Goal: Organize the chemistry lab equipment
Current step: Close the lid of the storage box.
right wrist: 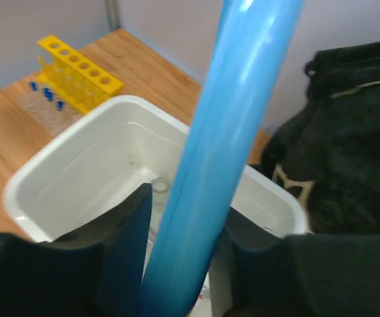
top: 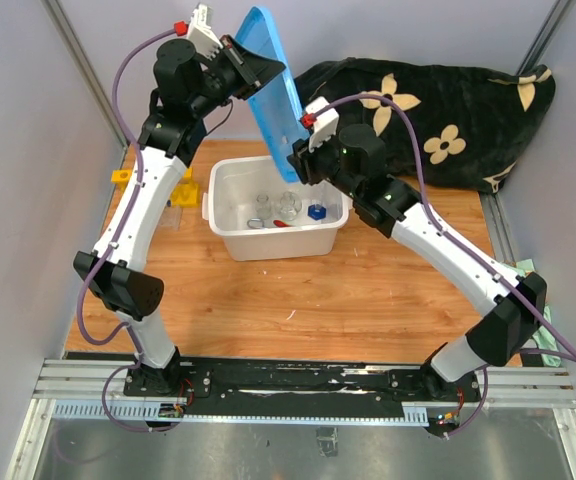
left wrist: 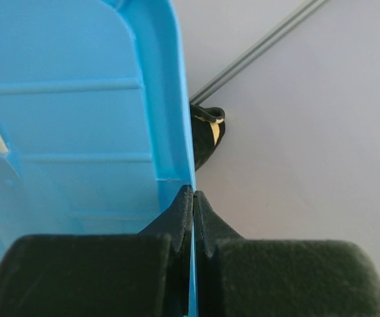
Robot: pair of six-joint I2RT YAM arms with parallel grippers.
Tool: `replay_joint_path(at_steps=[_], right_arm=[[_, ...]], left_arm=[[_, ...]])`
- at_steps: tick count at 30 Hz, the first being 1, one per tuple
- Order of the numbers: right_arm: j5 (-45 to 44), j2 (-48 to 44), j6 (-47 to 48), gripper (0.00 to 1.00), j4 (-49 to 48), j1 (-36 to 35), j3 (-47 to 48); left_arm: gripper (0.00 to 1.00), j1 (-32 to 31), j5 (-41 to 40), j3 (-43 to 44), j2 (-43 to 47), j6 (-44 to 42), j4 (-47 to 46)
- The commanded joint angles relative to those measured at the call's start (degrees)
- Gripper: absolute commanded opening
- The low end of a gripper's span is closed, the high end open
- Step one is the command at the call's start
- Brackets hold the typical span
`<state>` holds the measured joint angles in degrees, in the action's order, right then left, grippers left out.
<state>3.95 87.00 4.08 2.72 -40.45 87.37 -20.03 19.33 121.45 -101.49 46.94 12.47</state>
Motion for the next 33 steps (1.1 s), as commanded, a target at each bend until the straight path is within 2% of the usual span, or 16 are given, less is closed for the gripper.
replay_joint_path(at_steps=[1,2,3,8,14,18,19,27,33], right_arm=[[-2.81,0.89,-0.39,0.20,-2.46,0.81,0.93],[-3.48,1.03,-0.01,0.08,-2.12,0.85,1.07],[-4.61,1.09,0.31,0.01,-1.76,0.81,1.32],[-7.70,0.07,4.16,0.01,-0.21,0.85,1.73],[-9.00,-3.74,14.17,0.00,-2.09,0.65,-2.63],[-10.75,-4.91,23.69,0.01,-4.49,0.55,-6.10],[-10.95,-5.16,25.70,0.01,-5.16,0.54,-6.92],[-12.61,-7.51,39.47,0.01,-14.26,0.22,-15.95],[-12.07,-7.98,52.68,0.01,-26.06,-0.21,-24.39]], left_arm=[[0.00,-0.35,1.15,-0.45,1.91,0.08,-3.55],[0.00,-0.31,1.17,-0.54,1.99,0.02,-3.44],[0.00,-0.32,1.03,-0.56,2.01,-0.17,-3.28],[0.01,-0.22,0.28,0.00,2.20,-2.08,-1.23],[0.67,1.55,0.61,-4.60,5.90,-2.27,-1.54],[0.94,3.56,2.79,-9.69,9.69,-0.86,-3.39],[0.98,4.03,2.80,-10.79,10.96,-1.13,-3.37],[0.99,9.58,4.56,-22.07,20.84,-3.29,-0.56],[0.99,12.16,5.45,-35.51,26.66,-5.80,1.26]])
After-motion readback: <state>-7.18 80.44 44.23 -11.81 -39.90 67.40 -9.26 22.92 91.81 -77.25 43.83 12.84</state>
